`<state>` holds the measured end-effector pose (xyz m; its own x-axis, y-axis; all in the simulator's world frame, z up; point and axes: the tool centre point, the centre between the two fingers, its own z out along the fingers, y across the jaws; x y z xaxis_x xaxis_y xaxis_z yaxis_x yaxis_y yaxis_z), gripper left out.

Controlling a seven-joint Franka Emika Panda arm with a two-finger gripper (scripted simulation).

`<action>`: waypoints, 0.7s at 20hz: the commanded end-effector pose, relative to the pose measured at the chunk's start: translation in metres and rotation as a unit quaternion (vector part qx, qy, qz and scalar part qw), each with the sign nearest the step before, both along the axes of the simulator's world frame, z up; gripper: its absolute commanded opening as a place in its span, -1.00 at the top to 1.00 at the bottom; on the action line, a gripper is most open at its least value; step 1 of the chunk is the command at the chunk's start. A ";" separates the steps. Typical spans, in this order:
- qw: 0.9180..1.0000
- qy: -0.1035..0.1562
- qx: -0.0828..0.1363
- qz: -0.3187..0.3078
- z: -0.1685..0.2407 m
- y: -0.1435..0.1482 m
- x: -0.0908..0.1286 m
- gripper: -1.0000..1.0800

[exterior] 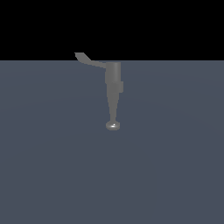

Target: Turn on the faucet by rotating a designated handle.

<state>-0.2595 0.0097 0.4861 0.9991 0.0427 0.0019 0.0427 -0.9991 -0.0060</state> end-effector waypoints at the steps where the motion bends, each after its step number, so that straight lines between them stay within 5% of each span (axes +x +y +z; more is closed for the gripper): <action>1: 1.000 0.000 0.000 0.000 0.000 0.000 0.000 1.00; 14: 1.000 -0.008 -0.001 -0.015 0.007 -0.015 0.009 1.00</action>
<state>-0.2504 -0.0058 0.4926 0.9998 0.0130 0.0178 0.0131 -0.9999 -0.0033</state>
